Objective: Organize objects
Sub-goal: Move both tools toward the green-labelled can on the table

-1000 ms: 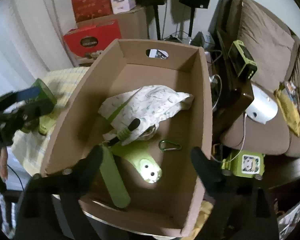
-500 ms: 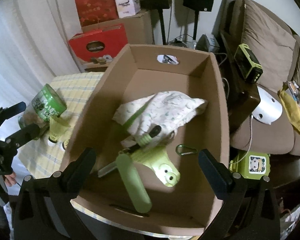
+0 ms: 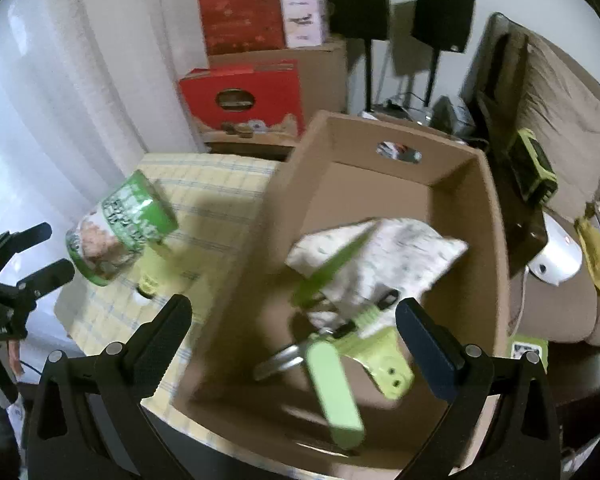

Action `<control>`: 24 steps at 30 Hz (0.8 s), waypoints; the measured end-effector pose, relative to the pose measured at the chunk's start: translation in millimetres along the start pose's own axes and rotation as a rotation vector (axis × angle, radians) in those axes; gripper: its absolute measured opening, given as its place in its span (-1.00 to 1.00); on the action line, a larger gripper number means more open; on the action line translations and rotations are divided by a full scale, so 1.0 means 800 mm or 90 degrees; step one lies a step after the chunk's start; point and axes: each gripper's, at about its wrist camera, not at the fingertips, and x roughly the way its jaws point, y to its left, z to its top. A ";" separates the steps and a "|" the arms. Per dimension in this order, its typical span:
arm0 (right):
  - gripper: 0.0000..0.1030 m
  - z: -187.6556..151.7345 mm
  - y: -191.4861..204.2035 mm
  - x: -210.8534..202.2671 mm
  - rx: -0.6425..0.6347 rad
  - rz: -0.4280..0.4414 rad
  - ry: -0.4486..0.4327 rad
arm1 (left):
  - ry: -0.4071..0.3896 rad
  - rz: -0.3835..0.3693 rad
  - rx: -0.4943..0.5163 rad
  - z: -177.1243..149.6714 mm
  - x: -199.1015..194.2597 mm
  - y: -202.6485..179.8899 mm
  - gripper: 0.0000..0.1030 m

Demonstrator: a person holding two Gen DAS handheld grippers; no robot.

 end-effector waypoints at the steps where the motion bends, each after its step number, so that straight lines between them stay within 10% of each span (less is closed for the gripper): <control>1: 0.99 0.002 0.006 0.002 -0.007 0.004 -0.002 | -0.003 0.005 -0.013 -0.002 -0.002 0.011 1.00; 24: 0.91 0.102 0.129 0.094 -0.097 0.128 -0.010 | 0.010 0.044 -0.156 -0.037 0.019 0.122 1.00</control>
